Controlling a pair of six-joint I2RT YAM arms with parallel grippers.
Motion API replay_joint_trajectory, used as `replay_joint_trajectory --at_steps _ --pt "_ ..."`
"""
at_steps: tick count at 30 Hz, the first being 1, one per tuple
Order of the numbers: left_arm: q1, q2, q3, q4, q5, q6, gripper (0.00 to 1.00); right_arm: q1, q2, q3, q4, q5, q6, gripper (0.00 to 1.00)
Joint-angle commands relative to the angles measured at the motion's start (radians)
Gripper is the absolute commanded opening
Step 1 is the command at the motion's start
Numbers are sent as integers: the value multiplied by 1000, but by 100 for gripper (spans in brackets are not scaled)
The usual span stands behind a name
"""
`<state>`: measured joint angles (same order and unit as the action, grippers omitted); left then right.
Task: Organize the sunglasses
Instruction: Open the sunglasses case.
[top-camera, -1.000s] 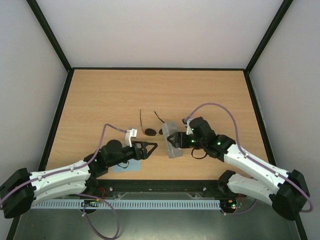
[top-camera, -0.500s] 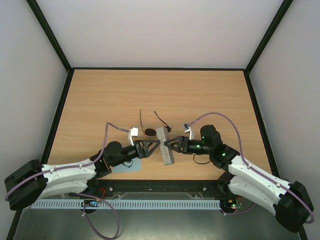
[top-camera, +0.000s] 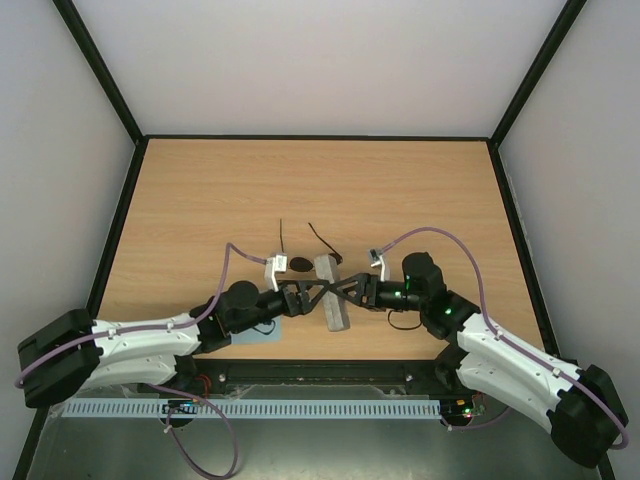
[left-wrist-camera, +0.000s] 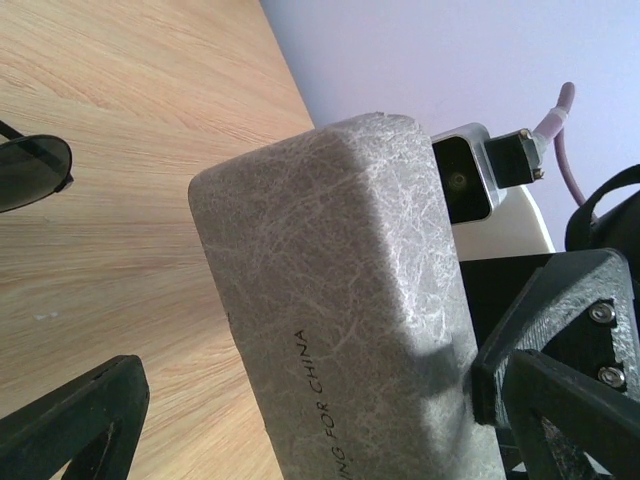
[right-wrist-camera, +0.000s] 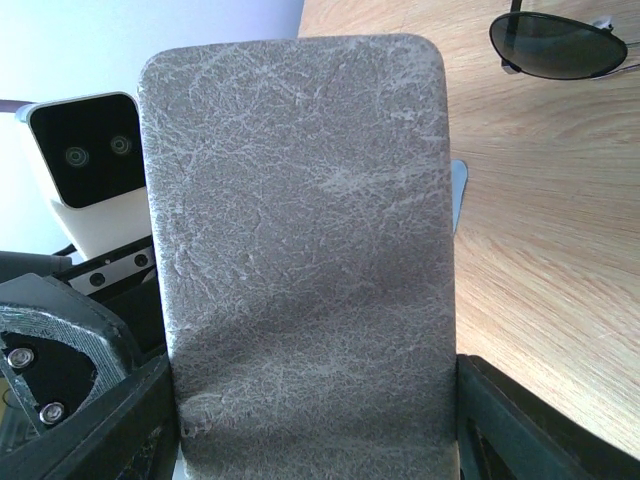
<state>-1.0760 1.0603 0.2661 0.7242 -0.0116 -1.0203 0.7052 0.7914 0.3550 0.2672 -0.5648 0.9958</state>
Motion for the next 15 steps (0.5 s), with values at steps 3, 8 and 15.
replay_joint_trajectory --at_steps 3,8,15 --pt "-17 31 59 -65 -59 27 99 -2 -13 4 36 -3 0 54" --pt "-29 47 76 -119 -99 24 92 -3 -24 21 27 6 -2 52" --pt "-29 56 65 -144 -132 4 77 -12 -27 20 44 0 5 50"
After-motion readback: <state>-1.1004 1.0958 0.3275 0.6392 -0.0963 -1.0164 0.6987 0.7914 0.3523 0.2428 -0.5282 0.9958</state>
